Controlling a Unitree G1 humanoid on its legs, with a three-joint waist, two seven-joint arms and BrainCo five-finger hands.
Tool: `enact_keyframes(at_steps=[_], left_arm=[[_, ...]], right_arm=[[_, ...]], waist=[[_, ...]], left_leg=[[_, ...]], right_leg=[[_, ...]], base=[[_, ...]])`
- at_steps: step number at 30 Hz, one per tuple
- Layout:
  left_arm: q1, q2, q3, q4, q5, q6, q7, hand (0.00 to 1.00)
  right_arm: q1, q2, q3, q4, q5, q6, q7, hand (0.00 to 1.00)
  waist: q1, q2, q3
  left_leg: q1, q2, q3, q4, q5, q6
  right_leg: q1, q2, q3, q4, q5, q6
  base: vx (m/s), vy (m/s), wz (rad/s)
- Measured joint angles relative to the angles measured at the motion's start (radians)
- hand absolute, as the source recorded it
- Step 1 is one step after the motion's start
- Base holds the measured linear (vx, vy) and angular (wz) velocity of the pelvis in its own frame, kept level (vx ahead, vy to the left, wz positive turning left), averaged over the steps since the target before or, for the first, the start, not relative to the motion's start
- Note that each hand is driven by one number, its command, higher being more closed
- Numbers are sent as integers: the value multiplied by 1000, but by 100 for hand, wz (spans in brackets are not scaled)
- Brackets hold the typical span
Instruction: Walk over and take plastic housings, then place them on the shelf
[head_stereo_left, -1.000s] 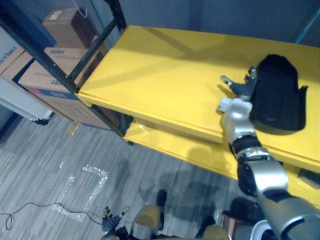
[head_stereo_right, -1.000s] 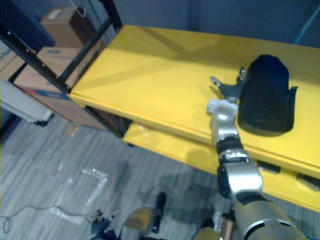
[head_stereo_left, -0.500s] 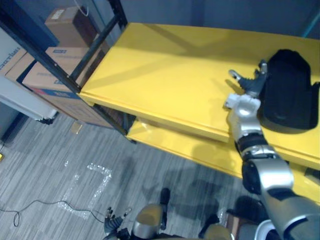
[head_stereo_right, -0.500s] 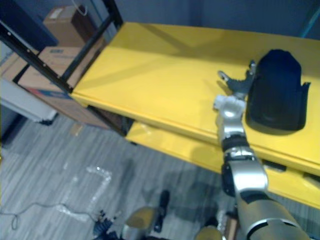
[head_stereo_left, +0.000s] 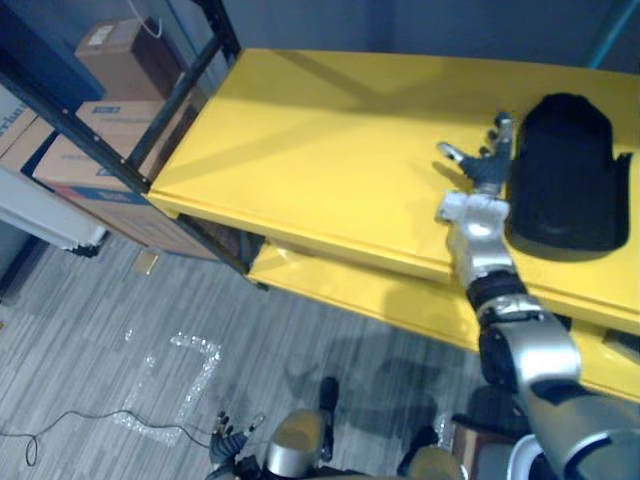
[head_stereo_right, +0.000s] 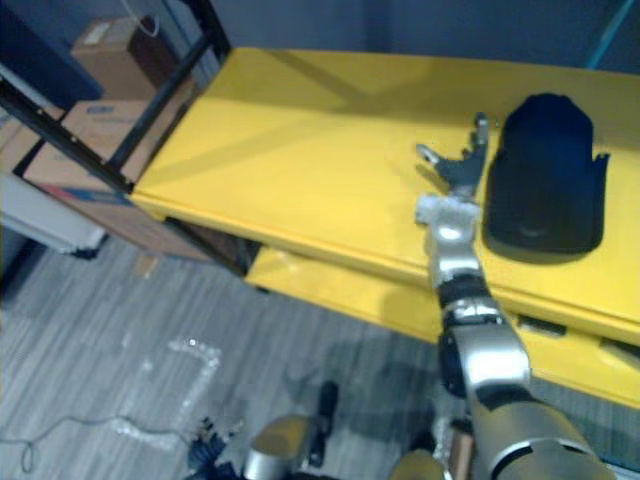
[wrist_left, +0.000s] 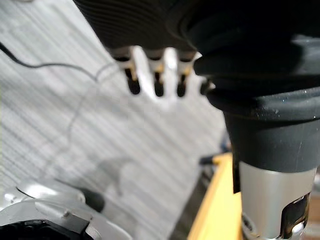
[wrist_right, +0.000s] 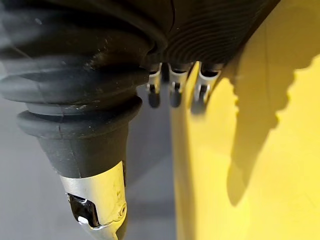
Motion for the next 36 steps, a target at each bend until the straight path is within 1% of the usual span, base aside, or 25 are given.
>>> enact_keyframes(at_steps=[1, 2, 3, 5, 6, 7, 8, 10, 11, 12, 13, 14, 16, 17, 18, 19, 20, 21, 22, 23, 26, 27, 29, 31, 36], left_arm=[[-1, 0, 10, 0, 15, -4, -3, 0], [-2, 1, 28, -1, 21, -11, -3, 0], [-2, 1, 38, -1, 22, -17, -3, 0], [0, 6, 74, 3, 54, -23, 0, 0], [0, 8, 77, 3, 60, -23, 2, 0], [1, 11, 88, 2, 73, -24, 5, 0], [2, 13, 101, 2, 93, -25, 8, 0], [2, 19, 136, 2, 103, -24, 19, 0], [1, 18, 148, 2, 113, -24, 21, 0], [2, 20, 160, 3, 139, -24, 27, 0], [2, 18, 179, 3, 144, -22, 28, 0], [1, 18, 187, 3, 150, -21, 28, 0], [0, 10, 233, 3, 176, -20, 39, 0], [0, 9, 240, 3, 176, -19, 43, 0], [-1, 8, 259, 3, 176, -19, 45, 0], [-1, 8, 267, 3, 177, -19, 48, 0], [-2, 9, 274, 2, 178, -19, 48, 0], [-1, 8, 274, 3, 178, -19, 48, 0], [-1, 7, 274, 3, 179, -19, 47, 0], [0, 4, 274, 3, 179, -20, 47, 0], [-2, 0, 272, 3, 177, -21, 47, 0], [-3, 0, 270, 3, 176, -21, 47, 0], [-1, 1, 257, 3, 172, -21, 48, 0], [7, 3, 247, 3, 169, -21, 49, 0], [31, 16, 208, 3, 165, -21, 57, 0]], right_arm=[[9, 25, 15, -52, 1, -23, 5, 0], [10, 44, 35, -95, 1, -41, 24, 0], [11, 52, 44, -121, 2, -48, 38, 0], [47, 94, 75, -262, 7, -70, 77, 0], [57, 105, 81, -300, 16, -70, 86, 0], [81, 125, 88, -377, 32, -71, 102, 0], [96, 132, 89, -416, 38, -71, 107, 0], [165, 155, 89, -590, 75, -69, 120, 0], [192, 156, 87, -641, 81, -67, 122, 0], [252, 156, 86, -741, 83, -60, 125, 0], [320, 155, 82, -842, 83, -38, 127, 0], [358, 155, 79, -887, 84, -24, 127, 0], [530, 146, 54, -1033, 146, 45, 172, 0], [578, 142, 44, -1060, 164, 62, 186, 0], [675, 132, 15, -1098, 196, 94, 219, 0], [740, 124, -5, -1112, 220, 115, 241, 0], [844, 114, -34, -1125, 261, 142, 283, 0], [883, 111, -46, -1126, 277, 151, 298, 0], [941, 110, -59, -1128, 306, 163, 325, 0], [1012, 110, -62, -1134, 349, 176, 374, 0], [1144, 111, -48, -1179, 408, 214, 497, 0], [1172, 111, -41, -1193, 415, 220, 524, 100], [1214, 111, -32, -1205, 404, 227, 554, 100], [1232, 111, -22, -1204, 383, 233, 558, 100], [1276, 111, 3, -1204, 353, 229, 568, 100]], waist=[[-1, -3, -2], [-1, -16, -7], [-1, -21, -10], [-3, -63, -31], [-3, -74, -36], [-7, -97, -52], [-9, -107, -65], [-30, -149, -98], [-38, -157, -103], [-49, -169, -110], [-58, -175, -121], [-68, -180, -131], [-108, -189, -172], [-116, -188, -182], [-138, -188, -197], [-152, -187, -206], [-174, -183, -212], [-179, -181, -217], [-193, -178, -220], [-207, -174, -224], [-233, -166, -231], [-246, -166, -231], [-259, -169, -238], [-263, -174, -253], [-270, -181, -257]], left_leg=[[1, 4, 5, 0, 0, 0], [-2, 10, 12, 0, 0, 0], [-2, 14, 13, 0, 0, 0], [3, 25, 26, 0, -2, -2], [8, 28, 36, 0, -2, -3], [15, 33, 50, 0, -5, -7], [15, 36, 53, 0, -7, -10], [18, 46, 73, 0, -12, -17], [20, 49, 81, 0, -14, -20], [31, 54, 103, -2, -19, -26], [34, 59, 125, -7, -27, -29], [35, 62, 136, -8, -34, -34], [35, 67, 177, -8, -39, -32], [34, 67, 182, -8, -39, -32], [34, 68, 194, -8, -38, -30], [35, 70, 209, -8, -38, -30], [36, 73, 223, -8, -38, -30], [34, 75, 231, -8, -38, -30], [34, 78, 239, -8, -38, -30], [33, 82, 252, -8, -39, -31], [33, 92, 288, -8, -41, -35], [32, 93, 288, -8, -41, -35], [29, 94, 293, -8, -41, -36], [16, 95, 304, -8, -41, -36], [13, 94, 313, -8, -42, -36]], right_leg=[[7, 7, 1, -17, 7, -2], [13, 18, 2, -47, 20, -5], [18, 25, 2, -61, 28, -7], [39, 44, 3, -100, 44, -13], [44, 47, 4, -105, 45, -15], [51, 53, 11, -113, 46, -17], [50, 57, 14, -117, 48, -19], [48, 68, 32, -129, 53, -24], [48, 70, 36, -131, 56, -27], [47, 74, 58, -132, 59, -28], [44, 79, 78, -137, 64, -31], [41, 82, 86, -142, 67, -31], [26, 89, 117, -156, 80, -30], [22, 89, 122, -158, 82, -29], [14, 90, 137, -158, 84, -29], [7, 93, 149, -160, 88, -30], [3, 97, 166, -169, 96, -30], [-3, 99, 171, -169, 97, -30], [-9, 102, 179, -170, 99, -31], [-20, 106, 193, -170, 101, -33], [-40, 118, 229, -173, 110, -35], [-41, 119, 230, -174, 111, -35], [-48, 121, 237, -173, 111, -34], [-67, 122, 250, -172, 113, -37], [-75, 121, 257, -173, 116, -37]], base=[[32, -19, -7], [25, -25, -8], [22, -40, -9], [30, -56, -7], [14, -54, -14], [-4, -30, -14], [2, -44, -19], [-5, -28, -22], [-32, -12, -32], [-57, 0, -45], [-76, 5, -49], [-70, 6, -49], [-18, 11, -44], [16, 15, -34], [21, 19, -31], [31, 20, -40], [27, 13, -38], [22, 1, -31], [18, -8, -28], [16, -10, -36], [19, -14, -34], [7, -16, -16], [4, -7, -7], [12, 6, -16], [6, 3, -5]])
